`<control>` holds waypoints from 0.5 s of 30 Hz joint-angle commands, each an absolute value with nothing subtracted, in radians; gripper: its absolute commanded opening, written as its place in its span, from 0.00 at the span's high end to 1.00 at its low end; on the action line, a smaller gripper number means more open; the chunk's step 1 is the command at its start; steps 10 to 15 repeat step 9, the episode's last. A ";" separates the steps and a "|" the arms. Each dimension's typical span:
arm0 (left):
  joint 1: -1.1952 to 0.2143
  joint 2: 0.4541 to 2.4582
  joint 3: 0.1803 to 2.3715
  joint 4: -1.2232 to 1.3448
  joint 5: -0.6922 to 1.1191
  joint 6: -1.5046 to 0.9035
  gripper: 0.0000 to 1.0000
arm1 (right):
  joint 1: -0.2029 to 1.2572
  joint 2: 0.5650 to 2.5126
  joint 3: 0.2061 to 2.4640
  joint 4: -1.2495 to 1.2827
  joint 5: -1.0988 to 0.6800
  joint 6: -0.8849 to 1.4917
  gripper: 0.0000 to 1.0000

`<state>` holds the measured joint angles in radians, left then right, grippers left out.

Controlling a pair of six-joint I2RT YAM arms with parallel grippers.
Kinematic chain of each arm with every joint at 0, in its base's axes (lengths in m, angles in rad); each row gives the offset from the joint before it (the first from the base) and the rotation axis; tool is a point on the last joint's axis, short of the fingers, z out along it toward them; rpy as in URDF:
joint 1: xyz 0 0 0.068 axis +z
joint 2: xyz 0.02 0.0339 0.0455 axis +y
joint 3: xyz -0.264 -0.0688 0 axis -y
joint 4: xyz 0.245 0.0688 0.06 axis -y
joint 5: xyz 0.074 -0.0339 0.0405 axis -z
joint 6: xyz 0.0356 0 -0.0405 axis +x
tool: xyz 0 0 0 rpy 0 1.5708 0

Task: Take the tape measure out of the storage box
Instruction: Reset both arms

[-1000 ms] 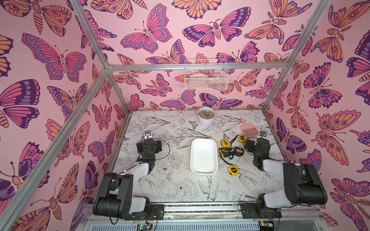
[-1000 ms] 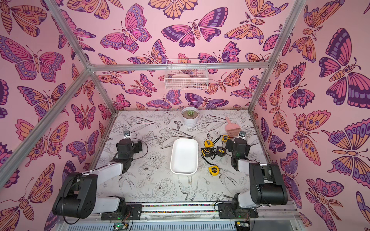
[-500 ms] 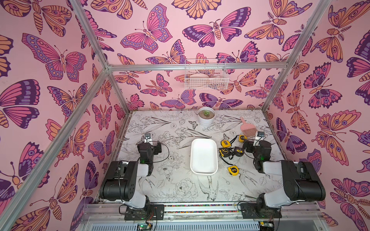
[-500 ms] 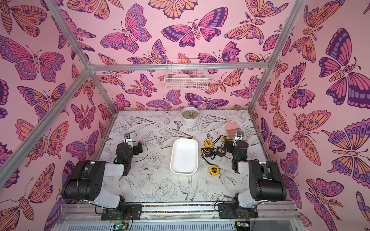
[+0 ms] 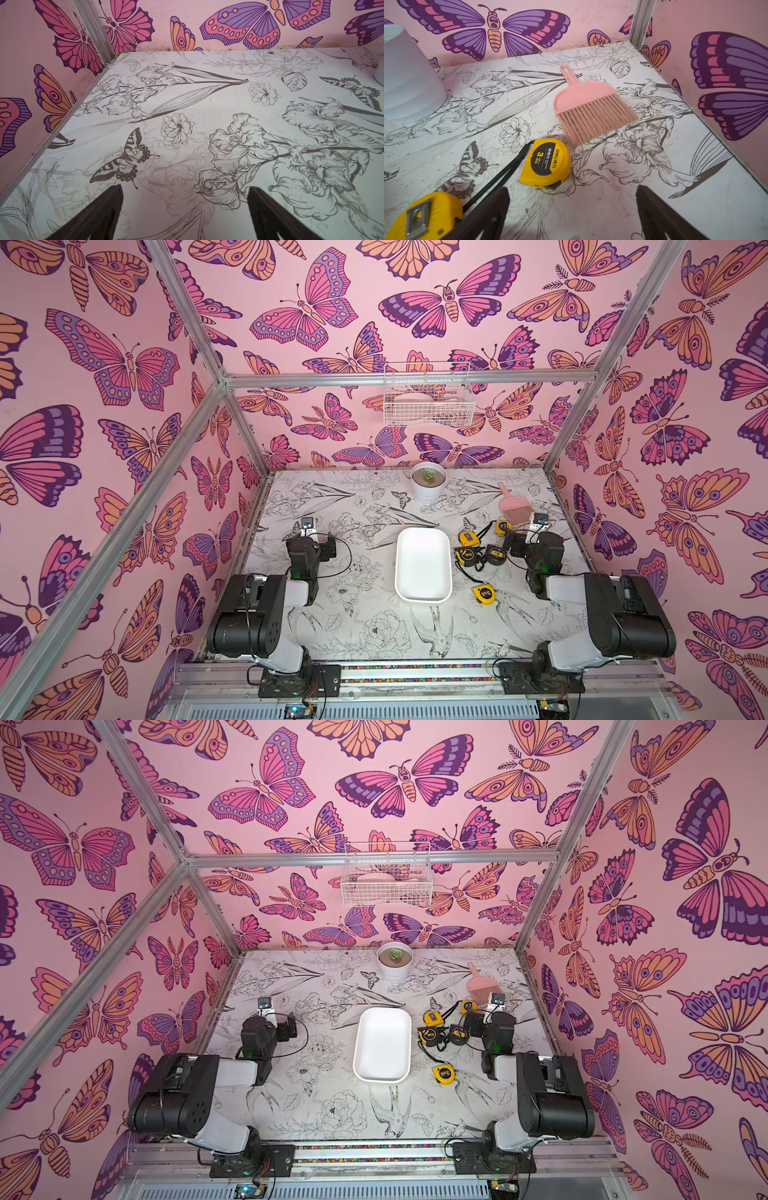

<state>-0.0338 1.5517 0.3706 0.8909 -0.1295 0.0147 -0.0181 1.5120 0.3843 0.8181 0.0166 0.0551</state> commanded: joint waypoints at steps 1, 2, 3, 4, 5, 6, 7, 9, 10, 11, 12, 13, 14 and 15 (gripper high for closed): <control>-0.031 1.548 0.369 0.907 -0.116 0.010 0.00 | -0.025 1.508 0.403 0.811 0.003 0.059 0.01; -0.031 1.548 0.371 0.904 -0.114 0.009 0.00 | -0.024 1.508 0.403 0.812 0.004 0.058 0.01; -0.029 1.549 0.373 0.900 -0.110 0.009 0.00 | -0.024 1.508 0.403 0.811 0.004 0.058 0.01; -0.027 1.548 0.373 0.897 -0.104 0.008 0.00 | -0.024 1.508 0.403 0.813 0.004 0.058 0.01; -0.028 1.548 0.374 0.897 -0.105 0.008 0.00 | -0.025 1.507 0.403 0.813 0.004 0.058 0.02; -0.028 1.549 0.374 0.898 -0.106 0.009 0.00 | -0.024 1.507 0.402 0.813 0.003 0.058 0.01; -0.027 1.548 0.373 0.898 -0.106 0.008 0.00 | -0.024 1.508 0.403 0.813 0.004 0.058 0.01; -0.027 1.548 0.370 0.904 -0.107 0.008 0.00 | -0.022 1.506 0.402 0.813 0.005 0.058 0.01; -0.027 1.548 0.370 0.904 -0.107 0.008 0.00 | -0.022 1.506 0.402 0.813 0.005 0.058 0.01; -0.027 1.548 0.370 0.904 -0.107 0.008 0.00 | -0.022 1.506 0.402 0.813 0.005 0.058 0.01; -0.027 1.548 0.370 0.904 -0.107 0.008 0.00 | -0.022 1.506 0.402 0.813 0.005 0.058 0.01; -0.027 1.548 0.370 0.904 -0.107 0.008 0.00 | -0.022 1.506 0.402 0.813 0.005 0.058 0.01; -0.027 1.548 0.370 0.904 -0.107 0.008 0.00 | -0.022 1.506 0.402 0.813 0.005 0.058 0.01; -0.027 1.548 0.370 0.904 -0.107 0.008 0.00 | -0.022 1.506 0.402 0.813 0.005 0.058 0.01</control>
